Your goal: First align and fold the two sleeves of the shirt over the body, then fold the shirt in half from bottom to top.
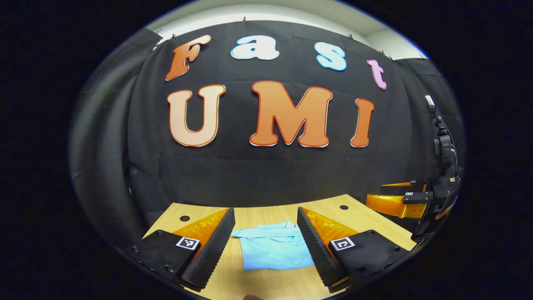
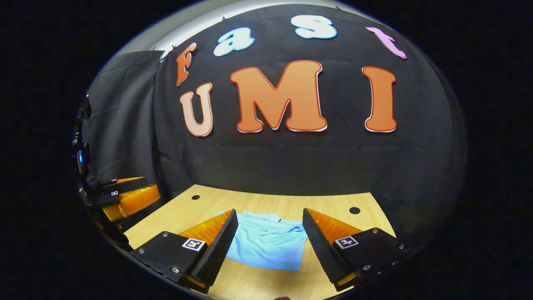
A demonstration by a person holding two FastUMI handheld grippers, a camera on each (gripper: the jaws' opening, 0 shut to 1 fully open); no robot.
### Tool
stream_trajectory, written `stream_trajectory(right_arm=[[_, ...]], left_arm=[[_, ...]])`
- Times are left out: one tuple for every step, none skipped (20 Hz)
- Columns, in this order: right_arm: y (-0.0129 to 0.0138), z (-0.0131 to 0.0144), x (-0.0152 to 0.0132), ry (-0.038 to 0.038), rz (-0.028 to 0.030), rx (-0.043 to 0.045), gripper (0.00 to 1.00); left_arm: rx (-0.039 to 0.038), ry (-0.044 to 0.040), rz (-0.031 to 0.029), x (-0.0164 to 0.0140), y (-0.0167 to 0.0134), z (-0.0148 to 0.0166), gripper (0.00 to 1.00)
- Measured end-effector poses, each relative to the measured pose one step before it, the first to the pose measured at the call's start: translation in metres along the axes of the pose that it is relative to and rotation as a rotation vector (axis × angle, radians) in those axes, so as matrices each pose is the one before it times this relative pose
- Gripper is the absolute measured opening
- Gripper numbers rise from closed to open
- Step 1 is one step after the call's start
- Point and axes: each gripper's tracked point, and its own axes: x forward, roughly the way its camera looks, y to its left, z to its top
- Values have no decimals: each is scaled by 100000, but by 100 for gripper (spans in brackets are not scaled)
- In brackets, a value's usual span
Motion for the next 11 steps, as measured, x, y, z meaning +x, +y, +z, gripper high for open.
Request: stream_trajectory(right_arm=[[483, 121, -1427, -1307, 1142, -820, 97], [432, -96, -1363, -1168, 1067, -875, 97], [254, 176, -1285, -1682, 397, -1065, 97], [328, 252, -1351, -1764, -7, -1325, 97], [179, 253, -1150, -1937, -157, -1300, 97], [25, 124, -1000, -1918, -37, -1291, 97], [-65, 139, -770, -1353, -349, -1000, 97], [114, 128, -723, -1086, 64, -644, 97], [-29, 62, -616, -1346, -23, -388, 97], [34, 210, -432, -1403, 153, -384, 97], [36, 213, -321, -1517, -206, -570, 97]], left_arm=[[74, -1749, 309, -1628, -605, 318, 98], [260, -1944, 434, -1486, -598, 465, 98], [606, -1539, 456, -1303, -561, 212, 98], [1198, -1888, 747, -1339, -441, 496, 98], [1384, -1994, 1052, -1212, -296, 311, 98], [1390, -2111, 489, -1087, -355, 526, 95], [1234, -1786, 1203, -992, 11, 329, 98], [1116, -1392, 278, -647, -228, 370, 97], [1189, -1650, 917, -729, -148, 262, 95], [852, -1228, 651, -462, -11, 365, 96], [190, -775, 215, -252, -229, 47, 97]])
